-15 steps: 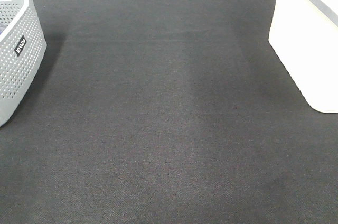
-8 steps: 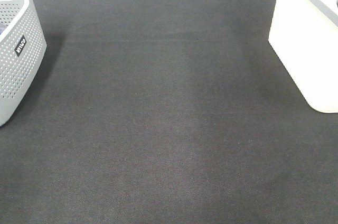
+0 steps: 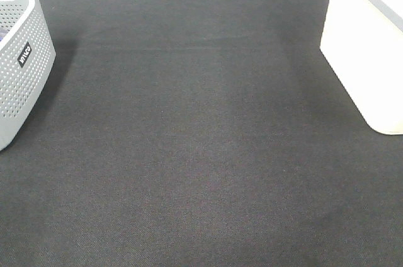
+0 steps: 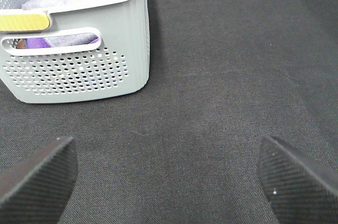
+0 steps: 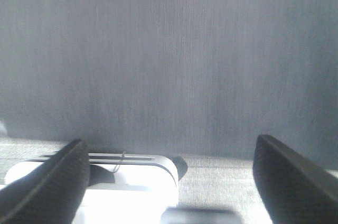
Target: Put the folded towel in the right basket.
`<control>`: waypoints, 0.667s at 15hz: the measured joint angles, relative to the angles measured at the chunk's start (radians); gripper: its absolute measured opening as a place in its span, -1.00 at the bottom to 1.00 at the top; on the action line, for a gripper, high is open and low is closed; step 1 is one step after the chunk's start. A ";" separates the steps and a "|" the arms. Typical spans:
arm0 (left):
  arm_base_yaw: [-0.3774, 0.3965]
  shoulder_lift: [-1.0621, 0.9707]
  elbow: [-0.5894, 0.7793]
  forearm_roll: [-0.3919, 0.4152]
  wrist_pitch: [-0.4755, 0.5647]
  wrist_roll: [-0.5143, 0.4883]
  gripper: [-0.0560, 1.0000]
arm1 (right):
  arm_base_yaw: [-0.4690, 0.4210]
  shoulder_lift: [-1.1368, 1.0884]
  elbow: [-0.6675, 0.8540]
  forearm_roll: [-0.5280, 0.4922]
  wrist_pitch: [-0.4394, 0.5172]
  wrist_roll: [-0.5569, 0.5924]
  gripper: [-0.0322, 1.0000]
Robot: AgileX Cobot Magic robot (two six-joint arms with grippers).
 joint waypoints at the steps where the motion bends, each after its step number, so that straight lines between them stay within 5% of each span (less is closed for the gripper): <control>1: 0.000 0.000 0.000 0.000 0.000 0.000 0.77 | 0.000 -0.088 0.055 -0.002 0.000 0.000 0.60; 10: 0.000 0.000 0.000 0.000 0.000 0.000 0.77 | 0.000 -0.731 0.250 -0.082 -0.136 -0.029 0.60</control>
